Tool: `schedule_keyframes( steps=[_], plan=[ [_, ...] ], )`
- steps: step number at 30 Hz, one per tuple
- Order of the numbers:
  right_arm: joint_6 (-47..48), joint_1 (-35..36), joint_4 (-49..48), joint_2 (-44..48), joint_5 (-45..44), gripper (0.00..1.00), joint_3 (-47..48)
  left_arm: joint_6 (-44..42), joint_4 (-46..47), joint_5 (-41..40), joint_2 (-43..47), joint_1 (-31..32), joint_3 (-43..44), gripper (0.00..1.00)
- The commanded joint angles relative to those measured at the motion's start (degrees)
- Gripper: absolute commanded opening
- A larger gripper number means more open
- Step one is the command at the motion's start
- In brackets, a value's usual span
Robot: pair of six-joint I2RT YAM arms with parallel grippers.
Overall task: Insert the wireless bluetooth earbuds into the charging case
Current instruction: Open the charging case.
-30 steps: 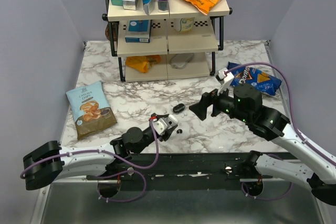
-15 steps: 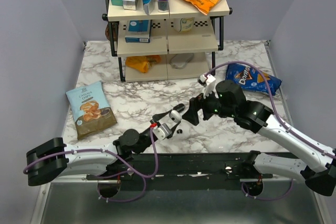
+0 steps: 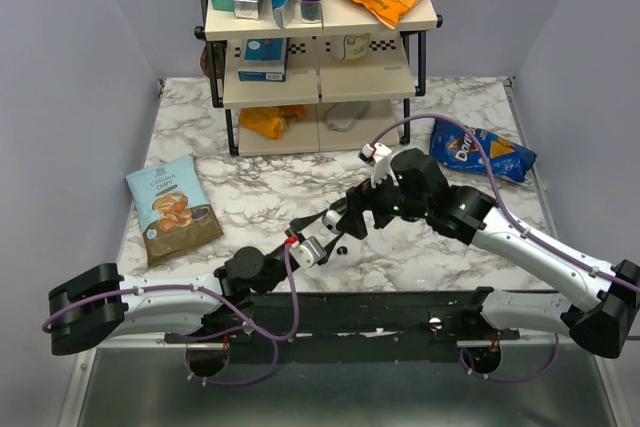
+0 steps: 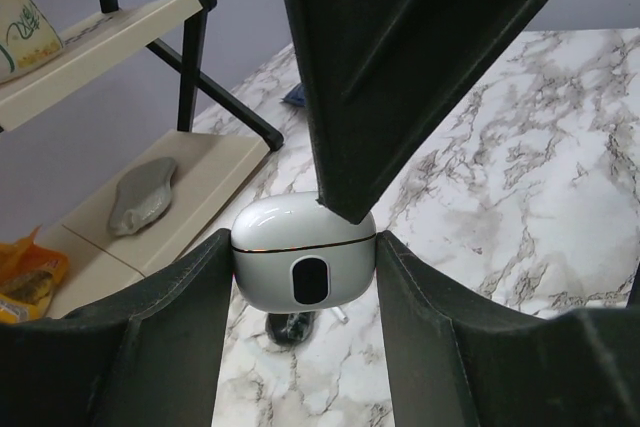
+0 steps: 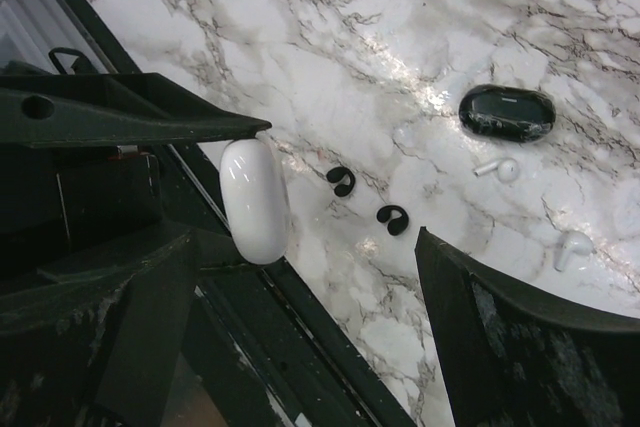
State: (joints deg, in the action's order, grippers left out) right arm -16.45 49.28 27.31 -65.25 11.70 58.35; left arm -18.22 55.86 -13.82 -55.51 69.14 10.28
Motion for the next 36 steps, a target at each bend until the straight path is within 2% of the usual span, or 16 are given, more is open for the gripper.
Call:
schedule_keyframes(
  steps=[1,11,36],
  plan=[
    [0.1,0.64,-2.08,-0.84,2.27,0.96,2.3,-0.24,0.4,1.43,0.14,0.73,0.61,0.0],
    [-0.25,0.65,-1.65,-3.12,-0.19,0.96,1.95,-0.5,0.75,1.26,0.13,1.78,0.79,0.0],
    [-0.52,0.47,0.73,-1.46,-7.57,0.97,1.07,-1.12,0.48,-1.47,2.33,3.01,-0.7,0.0]
  ],
)
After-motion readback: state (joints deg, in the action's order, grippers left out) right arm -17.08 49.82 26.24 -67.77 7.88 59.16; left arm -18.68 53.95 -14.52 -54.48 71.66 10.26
